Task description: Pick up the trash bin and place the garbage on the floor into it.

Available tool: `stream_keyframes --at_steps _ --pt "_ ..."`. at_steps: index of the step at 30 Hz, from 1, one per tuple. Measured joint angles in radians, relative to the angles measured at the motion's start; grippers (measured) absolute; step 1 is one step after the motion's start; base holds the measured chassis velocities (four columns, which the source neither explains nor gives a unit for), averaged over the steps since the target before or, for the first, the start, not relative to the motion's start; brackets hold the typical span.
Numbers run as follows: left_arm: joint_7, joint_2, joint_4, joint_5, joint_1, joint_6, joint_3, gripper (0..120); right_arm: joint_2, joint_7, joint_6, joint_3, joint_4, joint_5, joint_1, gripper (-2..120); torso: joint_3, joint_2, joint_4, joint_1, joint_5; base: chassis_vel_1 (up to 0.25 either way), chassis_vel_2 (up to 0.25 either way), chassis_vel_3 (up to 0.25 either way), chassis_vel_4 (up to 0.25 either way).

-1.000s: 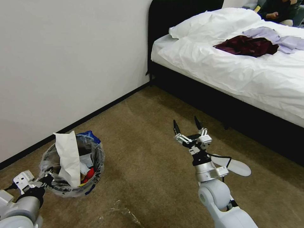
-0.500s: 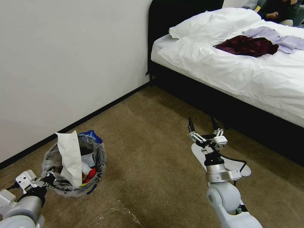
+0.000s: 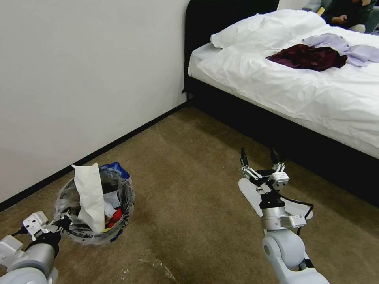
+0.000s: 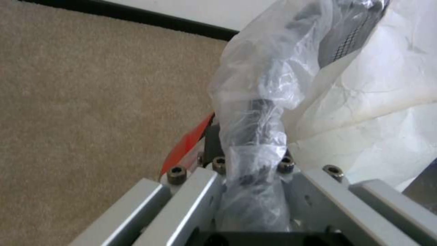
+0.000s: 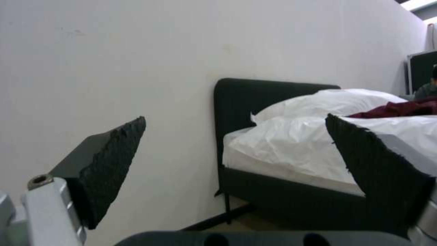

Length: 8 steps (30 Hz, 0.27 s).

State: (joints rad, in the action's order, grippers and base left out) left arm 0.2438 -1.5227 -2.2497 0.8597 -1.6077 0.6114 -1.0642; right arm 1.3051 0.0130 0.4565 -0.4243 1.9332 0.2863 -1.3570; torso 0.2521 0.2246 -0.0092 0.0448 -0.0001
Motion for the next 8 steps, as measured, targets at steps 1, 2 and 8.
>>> stream_keyframes --at_steps 1,2,8 --pt "0.0 0.0 0.0 0.0 0.0 0.0 0.0 1 0.001 0.0 0.0 0.0 0.0 -0.001 0.0 100 0.0 0.0 0.0 0.0 0.0 0.0 0.0 0.0 0.0" --pt "0.0 0.0 0.0 0.0 0.0 0.0 0.0 1 0.001 0.0 0.0 0.0 0.0 -0.001 0.0 100 0.0 0.0 0.0 0.0 0.0 0.0 0.0 0.0 0.0" --pt "-0.001 -0.002 -0.007 0.001 -0.007 -0.002 0.001 1 0.005 0.003 -0.002 -0.005 0.004 -0.009 -0.006 100 0.0 0.0 0.0 0.0 0.0 0.0 0.0 0.0 0.0"
